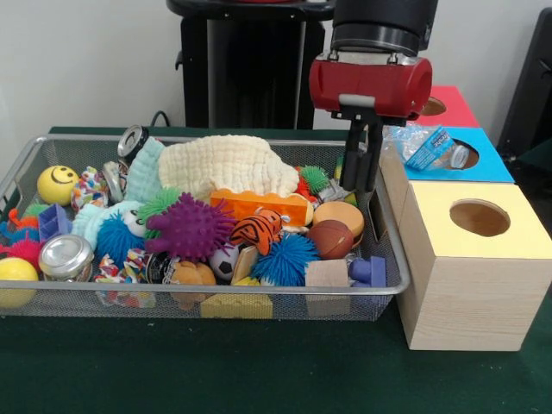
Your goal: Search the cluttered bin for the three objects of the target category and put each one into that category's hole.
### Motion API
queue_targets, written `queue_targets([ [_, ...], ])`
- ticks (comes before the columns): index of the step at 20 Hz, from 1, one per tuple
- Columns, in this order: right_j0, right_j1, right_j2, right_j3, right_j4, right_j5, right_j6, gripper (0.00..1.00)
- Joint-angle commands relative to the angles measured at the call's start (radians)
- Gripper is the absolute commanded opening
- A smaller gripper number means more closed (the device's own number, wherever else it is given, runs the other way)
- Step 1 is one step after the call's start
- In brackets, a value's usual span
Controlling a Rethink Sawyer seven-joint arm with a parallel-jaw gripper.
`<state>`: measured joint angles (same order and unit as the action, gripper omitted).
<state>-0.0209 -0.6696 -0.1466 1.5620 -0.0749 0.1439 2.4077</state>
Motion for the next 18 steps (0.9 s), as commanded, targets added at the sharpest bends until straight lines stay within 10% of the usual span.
queue_targets([
  [1, -0.022, 0.03, 0.128, 0.077, -0.074, -0.026, -0.001, 0.0],
  [18, -0.007, -0.033, 0.146, 0.133, -0.042, 0.108, 0.028, 0.0],
])
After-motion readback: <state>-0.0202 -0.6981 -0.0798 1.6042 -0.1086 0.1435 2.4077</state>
